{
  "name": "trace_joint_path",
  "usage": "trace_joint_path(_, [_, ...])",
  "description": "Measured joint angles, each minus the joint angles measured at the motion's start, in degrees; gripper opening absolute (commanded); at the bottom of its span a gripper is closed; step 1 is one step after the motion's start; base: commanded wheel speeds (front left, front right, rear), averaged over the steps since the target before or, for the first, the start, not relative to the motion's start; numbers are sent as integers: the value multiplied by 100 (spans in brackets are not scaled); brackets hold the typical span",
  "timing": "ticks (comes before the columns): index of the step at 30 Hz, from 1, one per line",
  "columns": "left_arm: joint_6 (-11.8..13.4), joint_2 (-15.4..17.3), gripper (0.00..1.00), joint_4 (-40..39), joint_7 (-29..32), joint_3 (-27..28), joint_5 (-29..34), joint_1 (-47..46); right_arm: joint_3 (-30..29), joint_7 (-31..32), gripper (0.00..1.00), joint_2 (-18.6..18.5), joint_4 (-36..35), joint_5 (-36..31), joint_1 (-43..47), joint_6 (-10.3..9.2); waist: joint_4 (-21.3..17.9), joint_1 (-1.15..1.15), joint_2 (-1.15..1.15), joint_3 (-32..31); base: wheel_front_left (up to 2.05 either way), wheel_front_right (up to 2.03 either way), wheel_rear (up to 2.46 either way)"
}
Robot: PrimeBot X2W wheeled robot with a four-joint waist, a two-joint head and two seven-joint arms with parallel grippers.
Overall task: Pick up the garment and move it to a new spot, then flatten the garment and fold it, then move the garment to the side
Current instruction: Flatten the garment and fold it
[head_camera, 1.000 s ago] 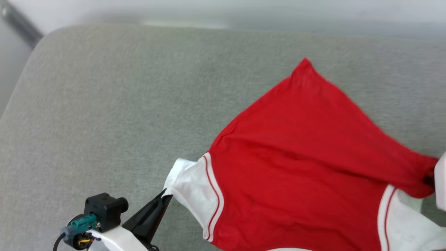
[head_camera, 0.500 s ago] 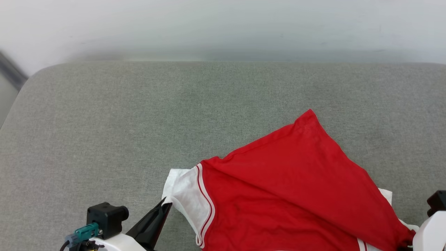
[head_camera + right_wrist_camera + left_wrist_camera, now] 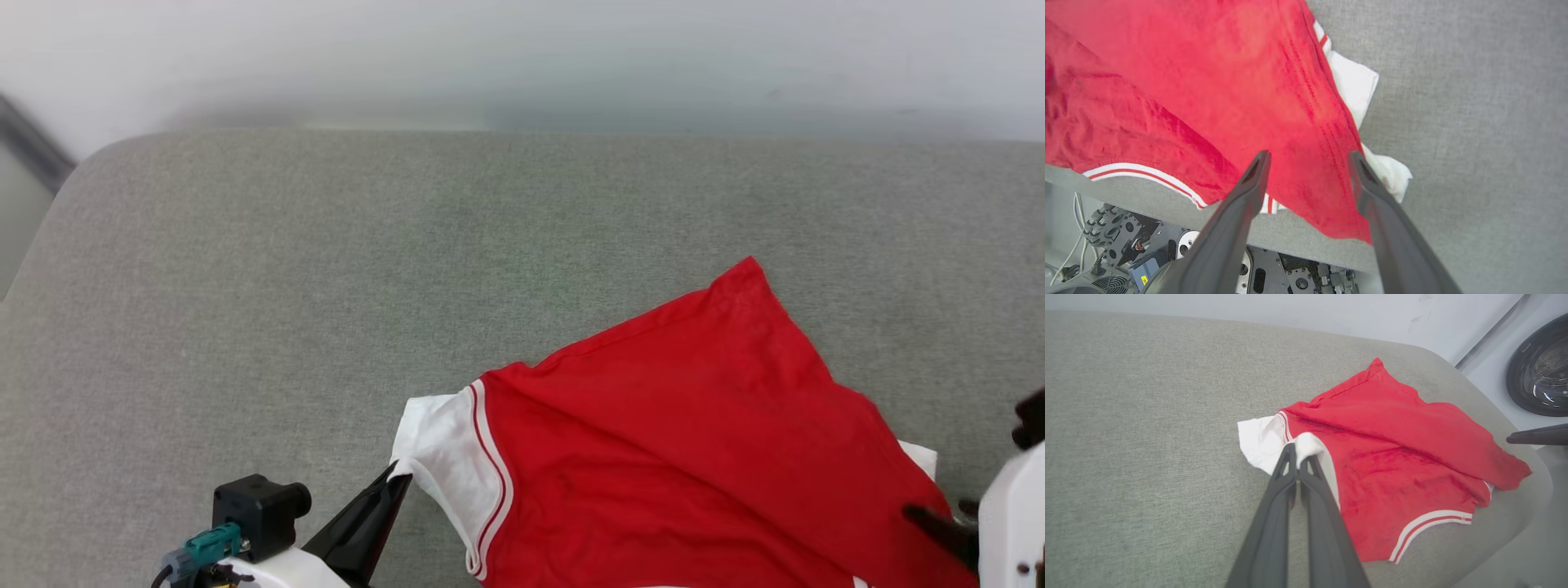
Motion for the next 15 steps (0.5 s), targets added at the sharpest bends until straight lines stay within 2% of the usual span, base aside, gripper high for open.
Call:
trace_joint_path(5, [-42, 10, 0, -100, 69, -69, 64, -113, 56, 69, 100, -3, -143, 348, -871, 0, 153, 0, 0, 186, 0, 0, 0])
trace_joint_path(8, [-81, 23, 0, -157, 144, -131, 146, -206, 249, 149, 100, -116, -59, 227, -1358, 0, 282, 0, 0, 331, 0, 0, 0])
trace_joint_path(13, [-154, -68, 0, -274, 156, -183, 187, -443, 461, 358, 100, 26, 547, 153, -2247, 0, 552, 1, 0, 634, 0, 0, 0])
trace_joint_path(15, [-199, -99, 0, -268, 149, -221, 219, -537, 598, 425, 100, -58, 808, -34, -2580, 0, 689, 1, 0, 757, 0, 0, 0])
